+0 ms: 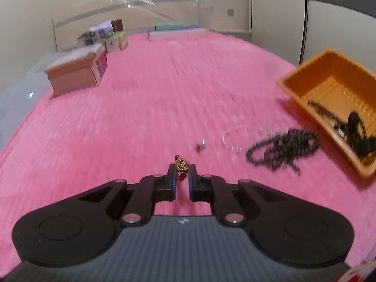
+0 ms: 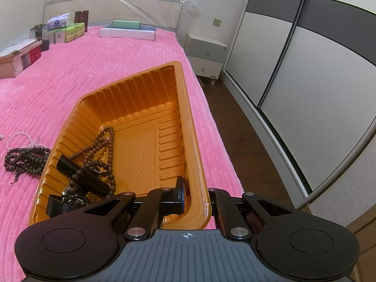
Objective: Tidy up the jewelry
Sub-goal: 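Lift the red bead strand with the left tool and drop it into the tray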
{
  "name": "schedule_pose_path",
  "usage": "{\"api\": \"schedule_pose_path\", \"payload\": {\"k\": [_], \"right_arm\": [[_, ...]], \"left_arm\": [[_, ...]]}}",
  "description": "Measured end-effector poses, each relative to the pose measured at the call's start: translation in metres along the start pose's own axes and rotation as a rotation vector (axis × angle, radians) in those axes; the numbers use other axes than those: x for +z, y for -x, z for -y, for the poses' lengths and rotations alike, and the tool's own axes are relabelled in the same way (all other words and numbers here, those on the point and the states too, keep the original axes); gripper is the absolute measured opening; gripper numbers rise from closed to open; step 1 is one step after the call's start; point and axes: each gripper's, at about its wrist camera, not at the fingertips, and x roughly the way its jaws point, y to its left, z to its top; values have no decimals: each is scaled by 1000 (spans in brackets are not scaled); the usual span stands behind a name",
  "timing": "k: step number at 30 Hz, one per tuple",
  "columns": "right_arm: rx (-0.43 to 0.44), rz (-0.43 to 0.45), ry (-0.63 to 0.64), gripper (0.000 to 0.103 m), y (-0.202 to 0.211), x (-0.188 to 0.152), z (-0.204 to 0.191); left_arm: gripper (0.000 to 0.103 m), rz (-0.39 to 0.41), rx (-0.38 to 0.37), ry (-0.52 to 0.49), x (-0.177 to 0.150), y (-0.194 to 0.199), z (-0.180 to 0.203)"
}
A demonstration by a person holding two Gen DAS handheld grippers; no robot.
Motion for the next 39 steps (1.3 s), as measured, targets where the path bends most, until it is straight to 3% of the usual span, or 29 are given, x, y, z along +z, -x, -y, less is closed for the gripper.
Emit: {"api": "schedule_pose_path", "payload": {"k": [8, 16, 39], "right_arm": [[0, 0, 0, 6, 0, 0, 0], [1, 0, 0, 6, 0, 0, 0], [15, -1, -8, 6, 0, -1, 3]], "left_arm": [[8, 107, -25, -2, 38, 22, 3], [8, 162, -98, -49, 63, 31, 33], [8, 203, -495, -256, 97, 20, 202]]}}
